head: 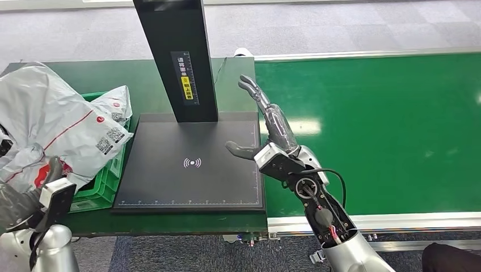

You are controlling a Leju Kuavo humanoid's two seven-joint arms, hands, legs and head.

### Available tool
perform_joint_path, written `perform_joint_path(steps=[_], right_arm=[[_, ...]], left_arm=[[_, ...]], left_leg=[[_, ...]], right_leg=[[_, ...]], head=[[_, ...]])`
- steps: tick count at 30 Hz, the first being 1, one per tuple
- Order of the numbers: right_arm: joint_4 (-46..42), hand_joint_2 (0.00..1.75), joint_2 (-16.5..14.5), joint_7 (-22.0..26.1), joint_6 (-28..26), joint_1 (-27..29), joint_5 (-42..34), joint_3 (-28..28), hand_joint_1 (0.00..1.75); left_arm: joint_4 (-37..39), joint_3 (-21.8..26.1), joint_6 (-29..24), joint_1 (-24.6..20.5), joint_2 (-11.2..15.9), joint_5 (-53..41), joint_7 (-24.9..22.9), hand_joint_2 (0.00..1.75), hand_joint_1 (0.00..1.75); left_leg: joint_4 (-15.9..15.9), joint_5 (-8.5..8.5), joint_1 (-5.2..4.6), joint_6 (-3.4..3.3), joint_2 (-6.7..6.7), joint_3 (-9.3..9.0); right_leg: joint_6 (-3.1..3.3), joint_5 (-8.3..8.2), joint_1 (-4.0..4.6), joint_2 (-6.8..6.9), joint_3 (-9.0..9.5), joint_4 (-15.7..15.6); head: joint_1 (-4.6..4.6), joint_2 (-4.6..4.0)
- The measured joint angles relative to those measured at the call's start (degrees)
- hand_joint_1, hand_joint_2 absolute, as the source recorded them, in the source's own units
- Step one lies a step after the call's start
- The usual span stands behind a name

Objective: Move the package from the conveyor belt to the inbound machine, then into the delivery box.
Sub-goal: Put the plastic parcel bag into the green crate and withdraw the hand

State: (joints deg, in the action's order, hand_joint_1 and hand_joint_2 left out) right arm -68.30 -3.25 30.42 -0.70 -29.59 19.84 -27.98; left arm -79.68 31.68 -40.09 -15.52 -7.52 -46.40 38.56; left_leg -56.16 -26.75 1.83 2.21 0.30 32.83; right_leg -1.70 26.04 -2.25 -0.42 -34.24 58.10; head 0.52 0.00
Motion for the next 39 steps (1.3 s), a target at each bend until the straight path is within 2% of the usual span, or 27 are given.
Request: perform_joint_path(steps=[1,12,18,24,28,30,33,34,35,37,39], right_arm=[[0.1,1.75,0.0,0.0,0.0,-0.1,-0.1,0.0,0.00],[1.6,1.75,-0.4,0.2,-0.3,-1.0,-0.8,-0.7,0.00],[2.1,1.75,-0.4,0.3,-0.6,-1.2,-1.4,-0.8,0.00],[2.4,1.75,-0.4,0.3,-0.6,-1.4,-1.5,-0.9,0.00],[2.8,1.75,-0.3,0.3,-0.7,-1.8,-1.7,-1.0,0.00],[3.0,1.75,-0.1,0.4,-0.7,-2.0,-1.8,-1.0,0.00],[3.3,1.75,0.3,0.3,-0.2,-2.1,-1.6,-1.2,0.00],[3.4,1.75,0.5,0.2,0.1,-2.1,-1.5,-1.2,0.00],[3.6,1.75,0.8,0.2,0.4,-2.1,-1.3,-1.2,0.00],[4.0,1.75,1.1,0.0,1.0,-2.1,-0.9,-1.3,0.00],[4.3,1.75,1.4,-0.3,1.6,-2.1,-0.6,-1.4,0.00]], left_arm=[[-1.3,0.0,0.0,0.3,-0.4,0.6,0.0,1.75,0.00],[-14.7,-2.8,0.1,3.8,-2.9,10.8,0.0,1.75,0.00],[-18.2,-8.9,0.1,6.3,-2.9,13.9,0.0,1.75,0.00],[-19.8,-12.3,0.1,7.5,-2.8,14.3,0.0,1.75,0.00],[-20.5,-19.4,0.9,9.1,-1.4,18.9,0.0,1.75,0.00],[-19.4,-25.2,6.2,9.6,0.5,26.7,-0.2,1.75,0.00],[-16.7,-33.2,25.5,10.1,3.4,39.8,-2.1,1.75,0.00],[-15.6,-35.1,31.9,10.2,4.1,41.5,-2.7,1.75,0.00],[-14.5,-36.6,35.8,10.3,4.9,41.1,-3.1,1.75,0.00],[-12.4,-38.9,38.8,10.4,6.4,37.0,-3.1,1.75,0.00],[-10.6,-40.4,39.0,10.4,7.4,33.9,-3.0,1.75,0.00]], left_leg=[[0.0,-0.01,0.00,0.01,0.01,0.01],[0.0,-0.01,-0.01,0.01,0.00,0.02],[0.0,-0.01,-0.01,0.00,-0.01,0.04],[0.0,-0.01,0.00,0.00,-0.01,0.03],[0.0,-0.01,-0.01,0.00,-0.01,0.03],[0.0,-0.02,-0.01,0.00,-0.01,0.03],[0.0,-0.02,-0.01,0.00,0.01,0.04],[0.0,-0.02,-0.01,0.00,0.04,0.04],[0.0,-0.02,-0.01,0.00,0.07,0.04],[0.0,-0.02,-0.01,0.00,0.07,0.04],[0.0,-0.02,-0.01,0.00,0.06,0.04]], right_leg=[[0.00,0.00,0.00,0.00,-0.01,0.0],[0.00,0.00,-0.01,0.00,-0.01,0.0],[0.00,0.00,-0.01,0.01,0.00,0.0],[0.00,0.00,-0.01,0.00,-0.02,0.0],[0.00,0.00,-0.01,0.01,-0.04,0.0],[0.00,0.00,-0.01,0.01,-0.04,0.0],[-0.01,0.00,-0.02,0.01,-0.02,0.0],[-0.01,0.00,-0.02,-0.01,-0.02,0.0],[-0.01,-0.01,-0.02,-0.02,-0.03,0.0],[-0.01,-0.01,-0.02,-0.03,-0.05,0.0],[-0.01,0.00,-0.01,-0.03,-0.06,0.0]], head=[[0.01,0.00],[0.01,0.00],[0.01,0.00],[0.01,0.00],[0.01,0.00],[0.01,0.00],[0.02,0.00],[0.02,0.00],[0.01,0.00],[0.00,0.00],[0.00,0.00]])
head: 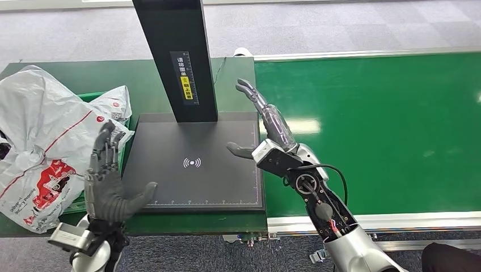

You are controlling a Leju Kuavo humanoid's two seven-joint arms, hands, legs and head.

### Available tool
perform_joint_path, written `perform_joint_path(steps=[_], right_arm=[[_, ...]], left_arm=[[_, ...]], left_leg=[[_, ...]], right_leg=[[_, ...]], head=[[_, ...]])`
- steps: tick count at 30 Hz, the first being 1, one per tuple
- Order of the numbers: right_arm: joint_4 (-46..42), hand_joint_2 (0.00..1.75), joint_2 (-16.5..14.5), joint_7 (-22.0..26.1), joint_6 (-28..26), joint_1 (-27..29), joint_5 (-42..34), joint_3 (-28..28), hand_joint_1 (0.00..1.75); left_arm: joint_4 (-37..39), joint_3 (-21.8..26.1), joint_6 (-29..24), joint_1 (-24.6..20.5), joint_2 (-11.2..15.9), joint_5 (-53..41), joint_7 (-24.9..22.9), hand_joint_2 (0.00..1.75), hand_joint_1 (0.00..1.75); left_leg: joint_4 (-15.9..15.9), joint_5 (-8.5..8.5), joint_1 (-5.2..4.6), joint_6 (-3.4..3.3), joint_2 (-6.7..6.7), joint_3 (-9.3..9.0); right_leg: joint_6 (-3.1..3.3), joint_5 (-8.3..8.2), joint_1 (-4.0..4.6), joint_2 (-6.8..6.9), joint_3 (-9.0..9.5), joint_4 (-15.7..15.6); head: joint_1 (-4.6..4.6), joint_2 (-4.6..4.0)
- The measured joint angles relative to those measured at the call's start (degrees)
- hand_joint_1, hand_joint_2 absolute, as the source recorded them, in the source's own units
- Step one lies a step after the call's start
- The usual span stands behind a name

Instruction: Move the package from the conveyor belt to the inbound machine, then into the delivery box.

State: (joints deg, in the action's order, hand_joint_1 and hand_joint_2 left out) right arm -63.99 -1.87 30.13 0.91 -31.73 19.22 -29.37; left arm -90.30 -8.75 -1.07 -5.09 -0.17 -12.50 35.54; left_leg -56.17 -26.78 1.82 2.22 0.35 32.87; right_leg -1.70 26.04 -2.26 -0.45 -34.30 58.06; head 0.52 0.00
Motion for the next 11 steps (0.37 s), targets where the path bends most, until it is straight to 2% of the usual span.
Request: perform_joint_path(steps=[11], right_arm=[[2.0,1.75,0.5,-2.0,2.7,-0.8,-0.9,-0.4,0.00]], left_arm=[[4.0,-3.0,2.1,0.1,1.9,-1.3,-1.4,1.75,0.00]], left_leg=[[0.0,-0.01,0.00,0.00,-0.01,0.03]], right_leg=[[0.00,0.00,0.00,0.00,0.00,0.0]], head=[[0.01,0.00]])
